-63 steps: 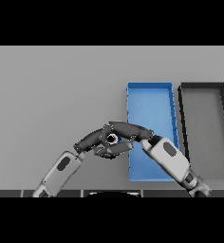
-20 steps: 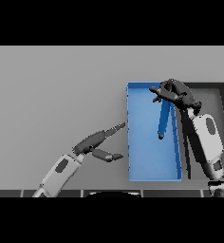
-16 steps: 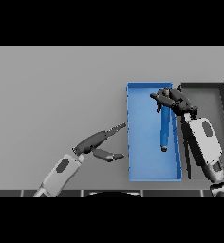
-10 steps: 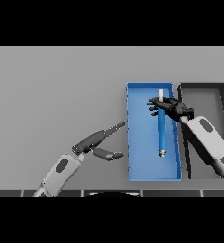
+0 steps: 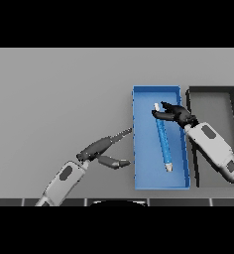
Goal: Pick up the blue pipe and place it into the blue bin.
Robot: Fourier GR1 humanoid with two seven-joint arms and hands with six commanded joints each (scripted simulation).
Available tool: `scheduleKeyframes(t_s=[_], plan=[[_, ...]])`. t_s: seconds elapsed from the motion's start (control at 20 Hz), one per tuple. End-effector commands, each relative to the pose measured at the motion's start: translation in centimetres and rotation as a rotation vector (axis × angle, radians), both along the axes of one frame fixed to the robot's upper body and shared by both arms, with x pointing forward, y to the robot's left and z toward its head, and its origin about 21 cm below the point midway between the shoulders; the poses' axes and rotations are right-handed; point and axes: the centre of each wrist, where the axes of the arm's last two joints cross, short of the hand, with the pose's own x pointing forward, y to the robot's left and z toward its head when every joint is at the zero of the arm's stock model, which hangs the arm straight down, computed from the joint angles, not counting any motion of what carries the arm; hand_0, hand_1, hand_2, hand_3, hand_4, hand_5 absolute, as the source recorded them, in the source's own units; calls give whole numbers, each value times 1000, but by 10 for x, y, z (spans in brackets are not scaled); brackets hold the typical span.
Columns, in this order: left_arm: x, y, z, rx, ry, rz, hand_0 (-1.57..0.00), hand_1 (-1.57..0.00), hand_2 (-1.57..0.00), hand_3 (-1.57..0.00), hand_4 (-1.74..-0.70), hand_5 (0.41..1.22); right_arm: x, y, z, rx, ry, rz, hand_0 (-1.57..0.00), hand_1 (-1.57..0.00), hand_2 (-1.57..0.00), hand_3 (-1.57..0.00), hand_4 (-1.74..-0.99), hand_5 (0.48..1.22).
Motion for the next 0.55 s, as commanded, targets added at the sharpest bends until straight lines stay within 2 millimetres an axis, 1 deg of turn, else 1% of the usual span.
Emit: scheduleKeyframes(t_s=[0.0, 0.15, 0.2, 0.35, 0.45, 0.5], plan=[[0, -2, -2, 4, 5, 0, 1, 1, 1, 1, -914, 459, -1, 0, 0, 5, -7, -6, -36, -32, -30, -24, -1122, 705], [0, 1, -3, -2, 3, -4, 1, 1, 1, 1, -916, 464, -2, -3, 2, 40, -17, -1, -18, -16, -15, -12, -1123, 689], [1, 1, -2, -3, 10, -9, 1, 1, 1, 1, -920, 465, 2, -4, 5, 33, -21, -8, -14, -12, -12, -9, -1127, 680], [0, -1, -2, -6, 15, -8, 1, 1, 1, 1, -920, 467, -2, -2, 3, 32, -22, 10, -9, -8, -7, -6, -1129, 673], [2, 1, -1, -17, 8, -5, 1, 1, 1, 1, -920, 469, -5, -5, 1, 48, -18, 15, -9, -8, -7, -6, -1129, 678], [0, 1, -3, -14, 14, -6, 1, 1, 1, 1, -920, 468, -4, -6, -3, 53, -23, 6, -9, -8, -7, -6, -1129, 677]])
